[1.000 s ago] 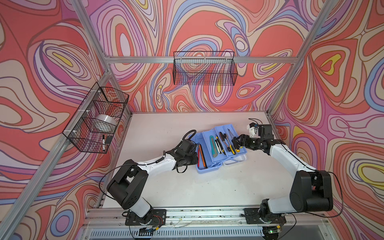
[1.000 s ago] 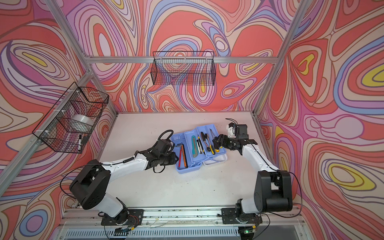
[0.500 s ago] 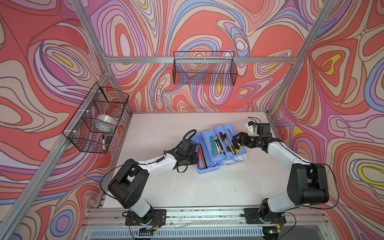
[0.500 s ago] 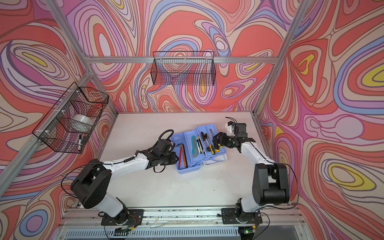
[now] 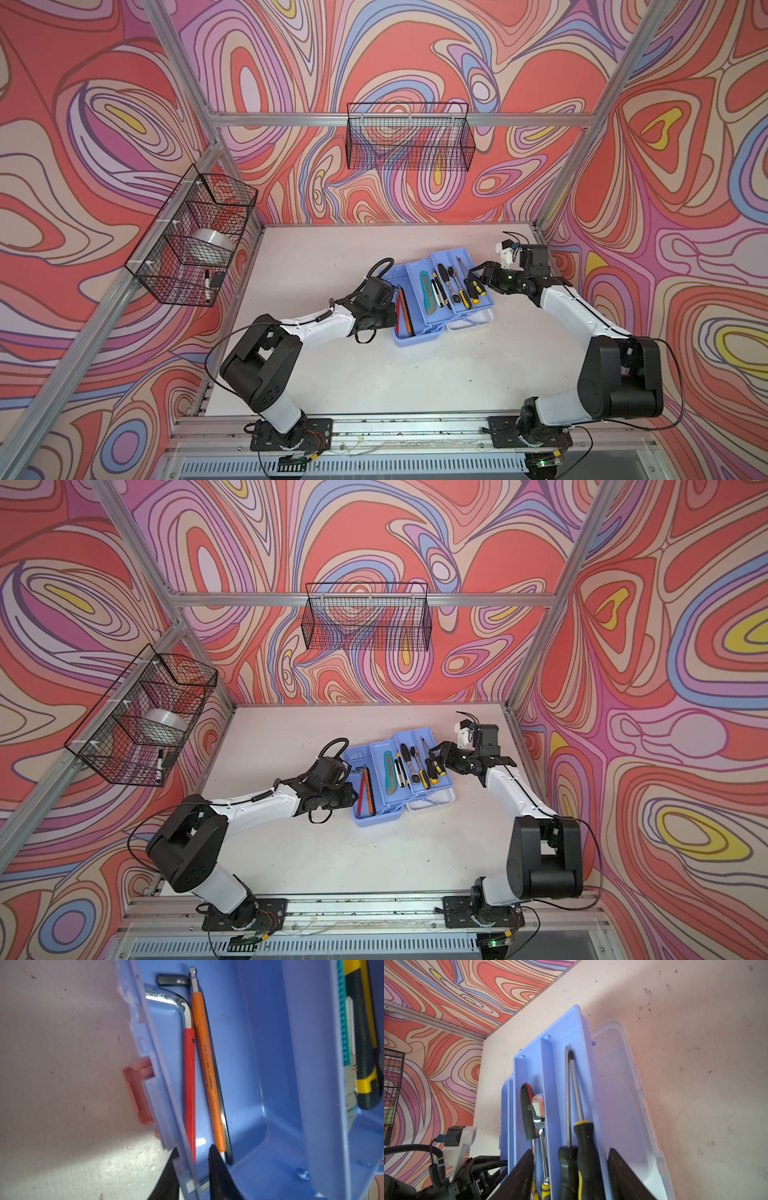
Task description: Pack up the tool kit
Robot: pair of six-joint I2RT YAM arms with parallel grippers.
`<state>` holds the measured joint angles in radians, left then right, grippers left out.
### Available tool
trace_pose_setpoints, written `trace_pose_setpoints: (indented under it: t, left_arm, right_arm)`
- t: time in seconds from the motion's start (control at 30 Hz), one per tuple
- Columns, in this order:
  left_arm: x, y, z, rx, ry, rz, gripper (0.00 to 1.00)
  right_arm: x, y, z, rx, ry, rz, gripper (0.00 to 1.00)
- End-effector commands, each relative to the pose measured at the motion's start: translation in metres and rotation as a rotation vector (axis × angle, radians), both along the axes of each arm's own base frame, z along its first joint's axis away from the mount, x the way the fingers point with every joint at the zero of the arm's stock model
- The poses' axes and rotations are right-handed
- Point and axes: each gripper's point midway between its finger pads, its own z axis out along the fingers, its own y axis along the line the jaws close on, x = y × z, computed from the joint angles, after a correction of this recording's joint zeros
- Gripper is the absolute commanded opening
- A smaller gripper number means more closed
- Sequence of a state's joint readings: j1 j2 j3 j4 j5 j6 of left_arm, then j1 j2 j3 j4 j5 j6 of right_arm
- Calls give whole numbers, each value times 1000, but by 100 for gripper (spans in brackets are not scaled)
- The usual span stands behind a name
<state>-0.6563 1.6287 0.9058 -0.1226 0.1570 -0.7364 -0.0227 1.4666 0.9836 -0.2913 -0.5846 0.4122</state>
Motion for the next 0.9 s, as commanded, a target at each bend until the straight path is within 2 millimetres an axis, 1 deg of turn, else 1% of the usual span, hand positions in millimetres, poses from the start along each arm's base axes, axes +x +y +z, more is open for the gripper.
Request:
trace_pose_setpoints:
  t: [0.0,0.03,0.17,0.23,0.27,0.37,0.57,0.67,0.87]
  left_arm:
    - [0,-8,-12,-1,13,-35,23]
    - [0,-7,-12,0,13,-35,23]
    - [-2,-6,-12,9,13,-36,23]
    - [-2,-6,-12,8,14,-35,23]
    - [-2,-6,-12,6,14,-35,23]
    - [-1,-7,-12,5,13,-35,23]
    - [-1,-7,-11,9,14,-40,23]
    - [0,-8,-11,7,13,-41,23]
    - [1,-10,-12,0,17,-40,23]
  right_arm:
    - [-1,11,17,40,-36,42,57]
    - [-1,7,14,11,-27,30,57]
    - [2,-9,3,-108,3,-2,66]
    - [3,-13,-4,-136,22,-5,67]
    - [3,-13,-6,-133,26,-2,67]
    - [4,-3,-11,-79,35,29,68]
    - [2,3,-22,-25,59,43,68]
    - [3,6,-19,-7,51,54,69]
    - [3,16,-1,61,16,84,62]
